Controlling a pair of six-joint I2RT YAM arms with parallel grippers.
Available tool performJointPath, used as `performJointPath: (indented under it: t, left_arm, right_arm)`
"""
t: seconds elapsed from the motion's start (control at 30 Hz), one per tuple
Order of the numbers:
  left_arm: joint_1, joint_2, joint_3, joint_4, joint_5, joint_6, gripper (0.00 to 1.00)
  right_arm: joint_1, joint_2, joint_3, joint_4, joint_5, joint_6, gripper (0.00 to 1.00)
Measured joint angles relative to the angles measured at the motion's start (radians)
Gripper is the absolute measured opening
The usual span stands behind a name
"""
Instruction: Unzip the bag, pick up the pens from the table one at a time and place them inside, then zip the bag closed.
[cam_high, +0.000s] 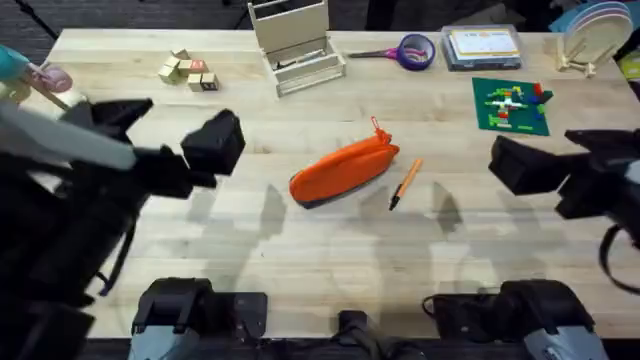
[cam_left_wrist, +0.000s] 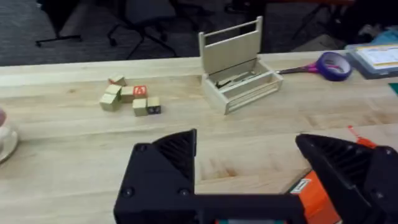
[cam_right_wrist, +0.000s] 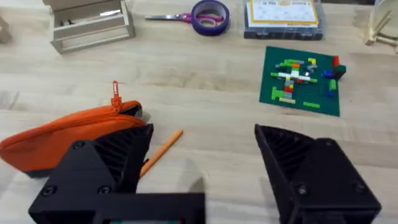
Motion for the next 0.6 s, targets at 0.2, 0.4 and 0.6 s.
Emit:
performJointPath:
  t: [0.2, 0.4, 0.6]
  left_arm:
    - [0.0, 0.128, 0.09, 0.0, 0.075, 0.0, 0.994]
    - [0.0, 0.21, 0.105, -0.006, 0.146, 0.0, 0.993]
    - [0.0, 0.247, 0.105, -0.095, 0.248, 0.099, 0.993]
  right_arm:
    - [0.0, 0.132, 0.13, -0.069, 0.0, 0.0, 0.997]
    - [0.0, 0.172, 0.163, -0.072, 0.0, 0.0, 0.997]
    - [0.0, 0.172, 0.163, -0.075, 0.0, 0.0, 0.996]
